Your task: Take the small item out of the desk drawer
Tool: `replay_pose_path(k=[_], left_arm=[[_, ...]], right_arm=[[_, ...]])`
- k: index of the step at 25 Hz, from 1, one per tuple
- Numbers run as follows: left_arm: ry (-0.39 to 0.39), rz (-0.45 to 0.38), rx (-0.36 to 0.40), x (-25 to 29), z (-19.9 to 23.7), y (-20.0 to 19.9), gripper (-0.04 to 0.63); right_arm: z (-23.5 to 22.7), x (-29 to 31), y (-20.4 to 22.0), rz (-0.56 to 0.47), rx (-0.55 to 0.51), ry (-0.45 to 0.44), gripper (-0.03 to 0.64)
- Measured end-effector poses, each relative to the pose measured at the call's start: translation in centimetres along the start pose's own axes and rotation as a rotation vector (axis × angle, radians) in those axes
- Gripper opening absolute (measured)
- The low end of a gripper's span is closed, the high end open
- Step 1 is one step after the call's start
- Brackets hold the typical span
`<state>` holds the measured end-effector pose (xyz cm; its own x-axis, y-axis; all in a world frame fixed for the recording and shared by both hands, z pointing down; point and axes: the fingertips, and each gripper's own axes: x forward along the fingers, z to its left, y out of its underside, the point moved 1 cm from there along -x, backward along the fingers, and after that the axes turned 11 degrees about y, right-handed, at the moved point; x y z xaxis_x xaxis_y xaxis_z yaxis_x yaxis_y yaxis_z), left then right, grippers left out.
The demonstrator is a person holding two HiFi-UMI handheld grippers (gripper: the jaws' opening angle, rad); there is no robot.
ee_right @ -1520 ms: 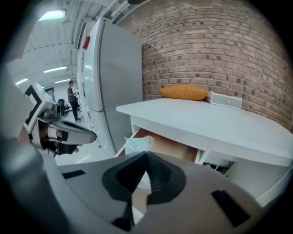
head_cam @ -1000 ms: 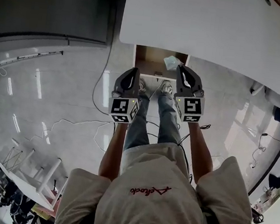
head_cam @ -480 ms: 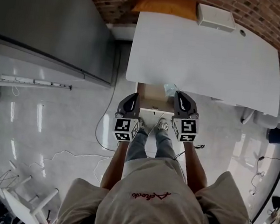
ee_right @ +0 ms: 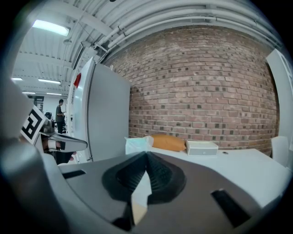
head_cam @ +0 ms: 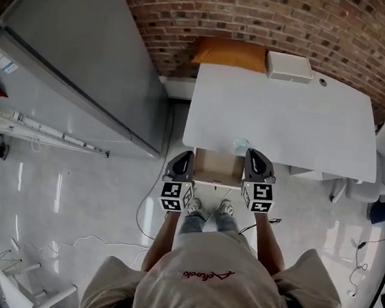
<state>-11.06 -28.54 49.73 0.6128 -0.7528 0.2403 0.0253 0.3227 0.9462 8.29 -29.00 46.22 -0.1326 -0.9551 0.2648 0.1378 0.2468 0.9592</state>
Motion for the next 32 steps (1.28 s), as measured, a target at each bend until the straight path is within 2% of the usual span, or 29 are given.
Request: replay_pose_path(k=[7, 22, 32], left_arm=[[-0.002, -0.054, 0.043, 0.0, 0.7, -3.5, 0.009], [-0.016, -0.145, 0.13, 1.2, 2.5, -10.9, 0.009], [-0.01, -0.182, 0.154, 2.5, 3.4, -13.8, 0.009]], right_arm=[[-1.0, -0.1, -3.9, -0.081, -0.009, 0.019, 0.012], [-3.0, 0.8, -9.0, -0.176, -0.004, 0.05, 0.012], [-3.8, 2.2, -11.2, -0.21, 0.002, 0.067, 0.012]])
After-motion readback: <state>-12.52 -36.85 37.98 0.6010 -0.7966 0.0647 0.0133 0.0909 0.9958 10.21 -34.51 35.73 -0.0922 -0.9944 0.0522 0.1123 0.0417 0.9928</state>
